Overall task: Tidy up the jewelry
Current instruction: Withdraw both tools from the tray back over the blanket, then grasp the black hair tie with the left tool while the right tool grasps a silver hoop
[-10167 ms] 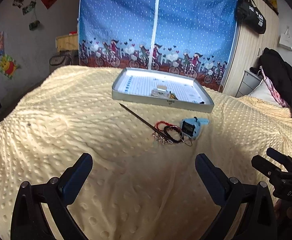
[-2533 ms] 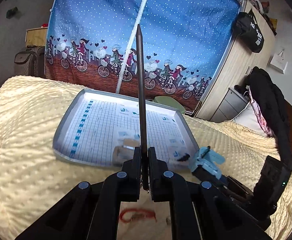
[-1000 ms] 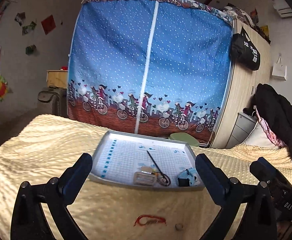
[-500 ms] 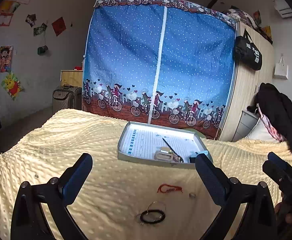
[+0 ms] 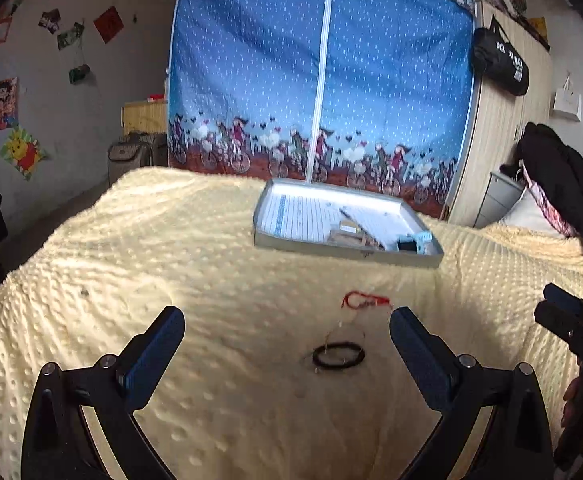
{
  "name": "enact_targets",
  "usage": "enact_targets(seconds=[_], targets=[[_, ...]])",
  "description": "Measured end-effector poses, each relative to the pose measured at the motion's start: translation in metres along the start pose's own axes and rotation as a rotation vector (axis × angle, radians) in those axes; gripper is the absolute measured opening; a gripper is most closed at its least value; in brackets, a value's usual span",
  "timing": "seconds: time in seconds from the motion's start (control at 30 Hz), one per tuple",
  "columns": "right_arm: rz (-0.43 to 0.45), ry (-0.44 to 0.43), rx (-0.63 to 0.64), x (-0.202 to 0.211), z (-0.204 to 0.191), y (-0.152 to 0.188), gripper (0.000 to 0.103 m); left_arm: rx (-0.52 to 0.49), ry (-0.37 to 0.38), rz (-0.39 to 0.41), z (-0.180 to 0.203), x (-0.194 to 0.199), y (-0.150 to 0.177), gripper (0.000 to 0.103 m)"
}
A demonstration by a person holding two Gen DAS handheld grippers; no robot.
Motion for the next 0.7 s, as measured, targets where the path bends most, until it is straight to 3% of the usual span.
enact_targets(seconds=[0.33, 0.7], targets=[[-0.199, 0.023, -0.046, -0.039, 0.006, 0.037, 0.102, -0.026, 0.008, -0.154, 0.0, -0.027, 0.038, 0.103], [-0.281, 0.02, -0.054, -0.056, 0.003, 0.054, 0.102, -0.044, -0.006, -0.233, 0.002, -0.044, 0.056, 0.103]])
Point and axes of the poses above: each gripper's, at about its wrist camera, not at the fingertips, and x roughly against the way its jaws point, z to its right, y to its underside, the point moved 7 cm from there along -x, roughly the way its jaws point, and after that the axes turned 1 degree about y, right-handed, at the moved point
